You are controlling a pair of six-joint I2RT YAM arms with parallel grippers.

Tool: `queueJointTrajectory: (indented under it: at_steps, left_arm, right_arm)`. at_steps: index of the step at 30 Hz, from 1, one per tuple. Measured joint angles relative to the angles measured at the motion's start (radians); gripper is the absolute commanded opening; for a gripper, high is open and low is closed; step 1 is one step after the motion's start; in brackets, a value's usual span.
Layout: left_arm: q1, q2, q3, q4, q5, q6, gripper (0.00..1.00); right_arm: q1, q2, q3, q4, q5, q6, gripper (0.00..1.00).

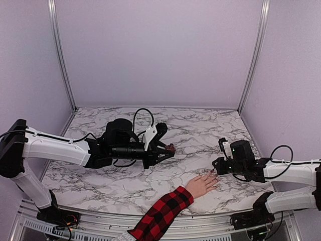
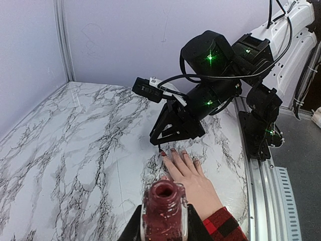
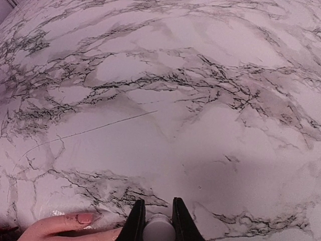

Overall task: Paint the nails
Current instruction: Paint the hand on the nail.

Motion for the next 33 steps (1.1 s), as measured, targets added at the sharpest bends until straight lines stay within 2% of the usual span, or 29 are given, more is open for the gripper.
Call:
queueJointTrajectory:
  at_steps: [33]
  left_arm:
    - [0.0, 0.0, 0.0, 0.0, 0.0, 0.0, 0.0]
  right_arm:
    - [0.0, 0.027, 0.008, -0.004, 0.024, 0.023, 0.0]
